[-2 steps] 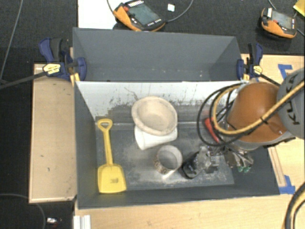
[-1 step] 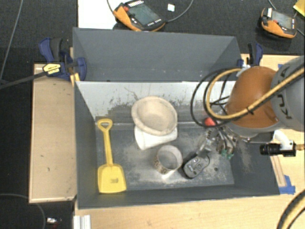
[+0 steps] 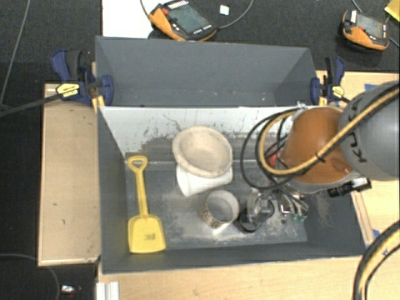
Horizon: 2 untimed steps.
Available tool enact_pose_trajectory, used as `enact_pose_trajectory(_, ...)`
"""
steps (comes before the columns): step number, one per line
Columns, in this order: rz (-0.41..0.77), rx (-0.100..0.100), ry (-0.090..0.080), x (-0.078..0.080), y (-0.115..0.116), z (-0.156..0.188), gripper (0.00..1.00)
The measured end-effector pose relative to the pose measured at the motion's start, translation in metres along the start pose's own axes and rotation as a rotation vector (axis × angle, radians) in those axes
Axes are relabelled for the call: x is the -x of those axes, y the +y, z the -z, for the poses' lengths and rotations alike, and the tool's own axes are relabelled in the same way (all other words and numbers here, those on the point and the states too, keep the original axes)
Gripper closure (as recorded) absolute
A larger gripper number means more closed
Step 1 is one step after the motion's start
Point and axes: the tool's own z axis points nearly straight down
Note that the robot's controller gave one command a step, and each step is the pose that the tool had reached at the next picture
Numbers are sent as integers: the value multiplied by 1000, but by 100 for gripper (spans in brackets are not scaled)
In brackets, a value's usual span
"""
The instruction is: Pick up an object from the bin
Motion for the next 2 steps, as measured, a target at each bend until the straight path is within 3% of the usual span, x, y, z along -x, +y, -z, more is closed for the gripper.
enact_pose_trajectory(1, -266, 1, -10, -3, -28, 29, 100)
enact_pose_trajectory(2, -219, 0, -7, 6, -19, 41, 100)
